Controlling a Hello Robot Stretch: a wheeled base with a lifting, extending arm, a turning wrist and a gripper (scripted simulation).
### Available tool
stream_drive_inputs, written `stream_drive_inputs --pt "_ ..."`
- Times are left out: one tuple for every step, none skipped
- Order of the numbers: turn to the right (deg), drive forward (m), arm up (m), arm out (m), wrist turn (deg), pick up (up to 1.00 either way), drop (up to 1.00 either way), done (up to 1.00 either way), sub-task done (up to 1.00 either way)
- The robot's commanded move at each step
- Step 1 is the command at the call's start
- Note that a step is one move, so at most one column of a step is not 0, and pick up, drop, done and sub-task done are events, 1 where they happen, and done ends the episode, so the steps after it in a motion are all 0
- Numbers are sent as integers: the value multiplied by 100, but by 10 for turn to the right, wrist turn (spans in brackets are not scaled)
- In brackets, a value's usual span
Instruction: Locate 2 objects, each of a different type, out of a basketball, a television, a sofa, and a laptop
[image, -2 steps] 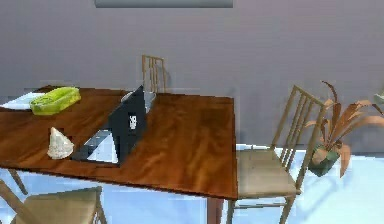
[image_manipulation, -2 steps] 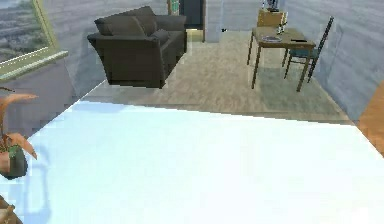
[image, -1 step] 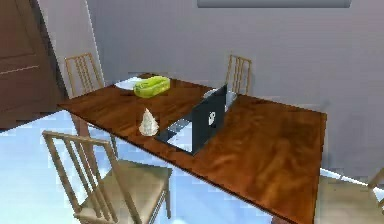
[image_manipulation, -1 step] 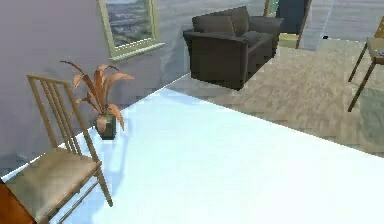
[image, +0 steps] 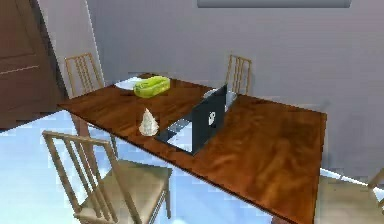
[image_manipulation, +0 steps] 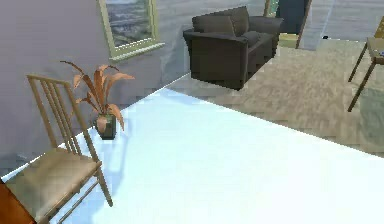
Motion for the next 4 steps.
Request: stream_drive_inputs --pt "450 0 0 0 0 0 0 0 0" --pt "450 0 0 0 0 0 0 0 0" --pt "450 0 0 0 0 0 0 0 0" --pt "60 0 0 0 0 0 0 0 0"
